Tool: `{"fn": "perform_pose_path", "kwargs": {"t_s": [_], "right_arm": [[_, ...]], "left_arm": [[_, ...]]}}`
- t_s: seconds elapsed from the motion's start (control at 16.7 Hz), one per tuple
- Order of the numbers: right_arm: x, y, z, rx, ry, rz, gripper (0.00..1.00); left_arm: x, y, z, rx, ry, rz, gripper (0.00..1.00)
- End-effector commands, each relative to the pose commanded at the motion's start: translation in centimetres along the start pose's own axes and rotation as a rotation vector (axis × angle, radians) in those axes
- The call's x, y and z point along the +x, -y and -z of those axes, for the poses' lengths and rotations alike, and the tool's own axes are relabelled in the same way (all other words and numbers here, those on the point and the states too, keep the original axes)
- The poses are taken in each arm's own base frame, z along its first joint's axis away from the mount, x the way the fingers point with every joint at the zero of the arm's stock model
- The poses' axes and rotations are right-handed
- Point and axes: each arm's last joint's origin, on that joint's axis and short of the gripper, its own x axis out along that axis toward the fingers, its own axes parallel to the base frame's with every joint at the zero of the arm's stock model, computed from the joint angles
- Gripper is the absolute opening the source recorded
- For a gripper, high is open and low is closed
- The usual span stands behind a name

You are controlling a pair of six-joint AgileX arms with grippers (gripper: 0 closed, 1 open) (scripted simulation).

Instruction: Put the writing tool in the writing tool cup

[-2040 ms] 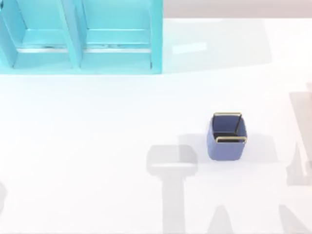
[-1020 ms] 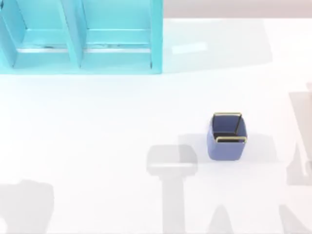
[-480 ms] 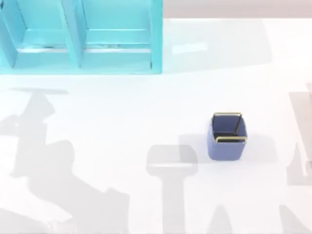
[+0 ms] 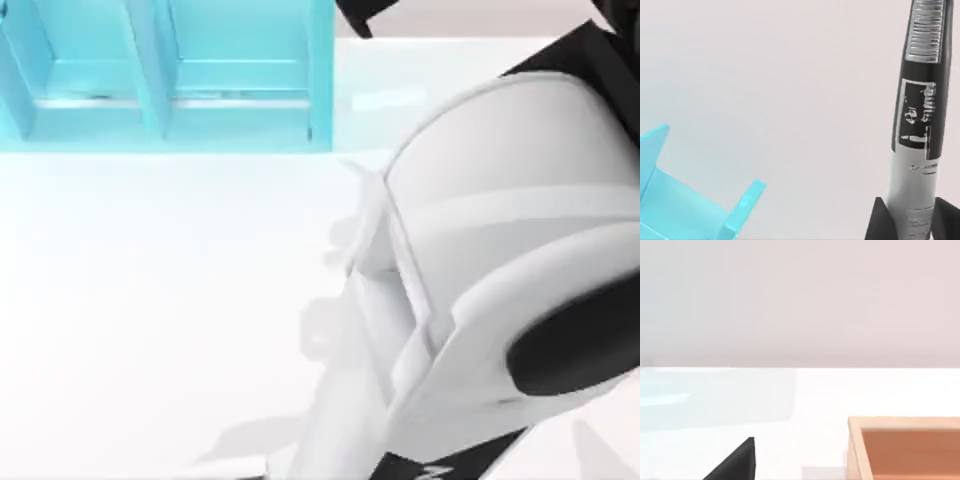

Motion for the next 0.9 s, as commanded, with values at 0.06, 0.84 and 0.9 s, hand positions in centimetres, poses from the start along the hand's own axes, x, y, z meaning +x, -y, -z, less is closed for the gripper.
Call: {"fn": "perform_pose_path", "kwargs": {"t_s": [0.06, 0.84, 0.9], "right_arm": [[0.0, 0.0, 0.0, 0.0, 0.0, 0.0, 1.0], [0.0, 0.0, 0.0, 0.0, 0.0, 0.0, 1.0], [0.0, 0.0, 0.0, 0.0, 0.0, 0.0, 1.0]], "left_arm": [[0.8, 0.7, 4.8, 0.084, 0.023, -0.034, 0.0], [7.4, -4.8, 31.0, 0.632, 0.16, -0.17, 0.0], [7.4, -4.3, 31.2, 0.687, 0.127, -0.132, 0.0]]}}
